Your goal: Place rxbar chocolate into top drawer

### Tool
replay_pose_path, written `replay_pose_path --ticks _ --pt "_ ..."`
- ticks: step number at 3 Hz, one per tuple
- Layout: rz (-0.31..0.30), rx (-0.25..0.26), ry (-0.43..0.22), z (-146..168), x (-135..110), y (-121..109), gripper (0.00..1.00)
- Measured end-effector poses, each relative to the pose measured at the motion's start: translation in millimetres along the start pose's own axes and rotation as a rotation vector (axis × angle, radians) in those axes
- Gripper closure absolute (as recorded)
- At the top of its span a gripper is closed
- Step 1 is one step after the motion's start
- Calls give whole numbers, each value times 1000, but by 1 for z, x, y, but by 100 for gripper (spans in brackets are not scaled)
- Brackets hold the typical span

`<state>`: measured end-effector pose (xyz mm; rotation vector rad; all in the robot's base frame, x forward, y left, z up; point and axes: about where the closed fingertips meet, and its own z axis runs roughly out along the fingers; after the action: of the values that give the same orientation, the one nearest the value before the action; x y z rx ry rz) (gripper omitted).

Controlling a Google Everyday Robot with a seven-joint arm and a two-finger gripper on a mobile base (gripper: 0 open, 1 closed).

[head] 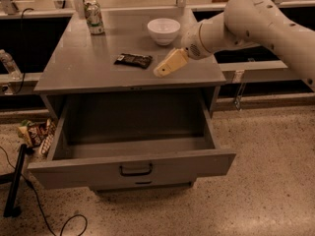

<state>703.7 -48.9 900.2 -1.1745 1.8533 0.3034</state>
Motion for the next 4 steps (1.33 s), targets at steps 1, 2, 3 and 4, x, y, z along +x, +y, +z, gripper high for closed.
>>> replay_pose_path --ticks 1,2,3,4 --pt "18 -8 -30 13 -3 -2 0" --pt "34 -30 -66 35 -8 -8 0" --pt "-9 -83 -102 58 -24 -12 0" --pt "-19 -118 -136 76 -34 -17 0"
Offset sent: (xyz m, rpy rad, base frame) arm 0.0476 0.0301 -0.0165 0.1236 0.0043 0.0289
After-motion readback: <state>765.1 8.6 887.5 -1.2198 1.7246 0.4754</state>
